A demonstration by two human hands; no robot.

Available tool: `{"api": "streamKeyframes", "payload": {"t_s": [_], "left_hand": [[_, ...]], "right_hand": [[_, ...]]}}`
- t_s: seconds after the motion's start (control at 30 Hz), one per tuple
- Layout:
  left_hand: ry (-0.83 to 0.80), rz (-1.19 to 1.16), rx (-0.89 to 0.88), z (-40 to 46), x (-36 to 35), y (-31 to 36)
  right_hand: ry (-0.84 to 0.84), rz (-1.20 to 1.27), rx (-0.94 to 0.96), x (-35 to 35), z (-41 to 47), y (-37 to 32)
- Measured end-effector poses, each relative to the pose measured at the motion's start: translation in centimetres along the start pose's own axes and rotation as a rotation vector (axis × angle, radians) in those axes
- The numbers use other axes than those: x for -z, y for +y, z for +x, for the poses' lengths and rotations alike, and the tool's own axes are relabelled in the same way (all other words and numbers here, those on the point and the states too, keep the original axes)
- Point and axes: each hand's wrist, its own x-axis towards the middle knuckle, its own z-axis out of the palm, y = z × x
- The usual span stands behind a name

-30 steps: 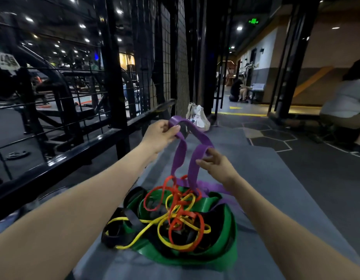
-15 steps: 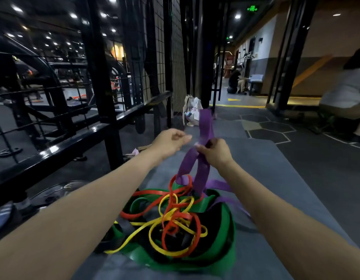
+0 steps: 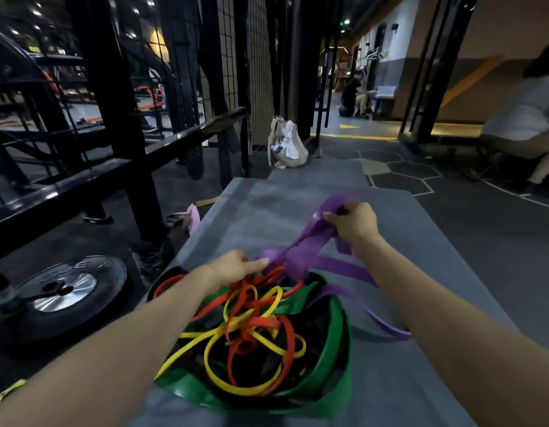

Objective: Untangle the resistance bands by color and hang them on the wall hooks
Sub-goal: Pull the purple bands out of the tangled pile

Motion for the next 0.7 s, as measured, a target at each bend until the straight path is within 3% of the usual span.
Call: {"api": "streamKeyframes", "payload": {"t_s": [0.1,0.23,0.33,0.4,0.53,0.7], "left_hand": [[-0.137,0.006,-0.002,0.2,1.2,-1.3],[-0.029,0.119,-0.085,0.1,0.9,-2.0],[0.026,0.090,-0.121,0.3,1.3,-1.7],[0.045,-0.056,-0.091,0.5,2.1,-1.3],[0.080,-0.163,-0.095,-0.1,2.7,0.0],[0.101,0.015,-0.111,-1.2,1.2,-0.4]], "right_hand": [[0.067,0.091,-0.078,-0.1,0.8,0.8],[0.023,0.143,-0.163,-0.7,0.8,1.5],[-0.033,-0.262,-0.153,-0.3,-0.2,2.3],[0.012,-0.486,-0.122,0.3,-1.2,2.1],[-0.071,-0.436,0.132,-0.3,-2.7,-0.1],[-0.234,-0.435,0.472,-3.9,-5.3,-1.7]]}}
